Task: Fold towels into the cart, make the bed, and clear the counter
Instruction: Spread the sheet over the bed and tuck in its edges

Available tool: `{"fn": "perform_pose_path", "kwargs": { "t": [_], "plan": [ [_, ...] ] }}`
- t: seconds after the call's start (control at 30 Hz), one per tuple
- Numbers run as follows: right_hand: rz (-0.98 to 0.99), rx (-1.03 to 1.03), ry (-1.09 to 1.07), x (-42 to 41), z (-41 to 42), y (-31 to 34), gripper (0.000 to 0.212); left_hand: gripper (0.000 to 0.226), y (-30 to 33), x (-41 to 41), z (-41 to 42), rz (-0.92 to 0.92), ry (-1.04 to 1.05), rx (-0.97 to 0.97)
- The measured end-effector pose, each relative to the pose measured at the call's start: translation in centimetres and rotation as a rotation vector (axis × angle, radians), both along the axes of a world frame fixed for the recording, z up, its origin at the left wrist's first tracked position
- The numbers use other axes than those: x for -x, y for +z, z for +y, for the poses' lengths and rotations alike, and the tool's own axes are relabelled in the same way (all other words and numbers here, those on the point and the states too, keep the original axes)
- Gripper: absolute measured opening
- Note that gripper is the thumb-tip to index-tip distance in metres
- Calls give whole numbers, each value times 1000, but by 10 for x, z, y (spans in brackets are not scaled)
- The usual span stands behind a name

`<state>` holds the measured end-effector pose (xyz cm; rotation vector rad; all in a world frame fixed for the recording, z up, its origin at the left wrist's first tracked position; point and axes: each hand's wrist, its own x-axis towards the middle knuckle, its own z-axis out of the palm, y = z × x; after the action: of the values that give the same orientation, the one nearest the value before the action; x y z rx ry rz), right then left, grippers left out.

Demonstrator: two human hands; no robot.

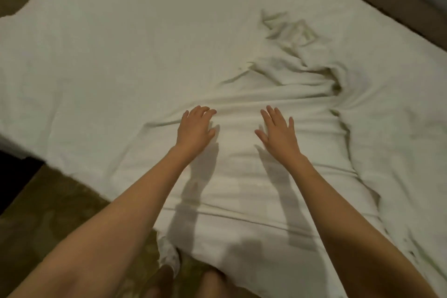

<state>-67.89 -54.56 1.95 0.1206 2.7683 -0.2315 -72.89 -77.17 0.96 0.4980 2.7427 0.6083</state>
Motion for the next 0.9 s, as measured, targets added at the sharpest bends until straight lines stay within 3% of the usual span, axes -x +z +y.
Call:
{"fn": "perform_pose_path", "kwargs": {
  "t": [0.3, 0.6, 0.7, 0.8, 0.9],
  "plan": [
    [45, 34, -345, -65, 173, 13, 60, 45, 13, 4, 196, -57, -227, -75],
    [49, 73, -489, -38, 271, -47, 72, 50, -27, 21, 305, -186, -246, 2],
    [67, 88, -618, -32, 287, -70, 55, 49, -38, 21, 330, -253, -238, -31],
    [132, 51, -627, -39, 289, -72, 24, 45, -38, 10, 350, -424, -134, -217],
    [168, 93, -525, -58, 265, -55, 30, 45, -29, -8, 366, -728, 97, -491]
  ]
}}
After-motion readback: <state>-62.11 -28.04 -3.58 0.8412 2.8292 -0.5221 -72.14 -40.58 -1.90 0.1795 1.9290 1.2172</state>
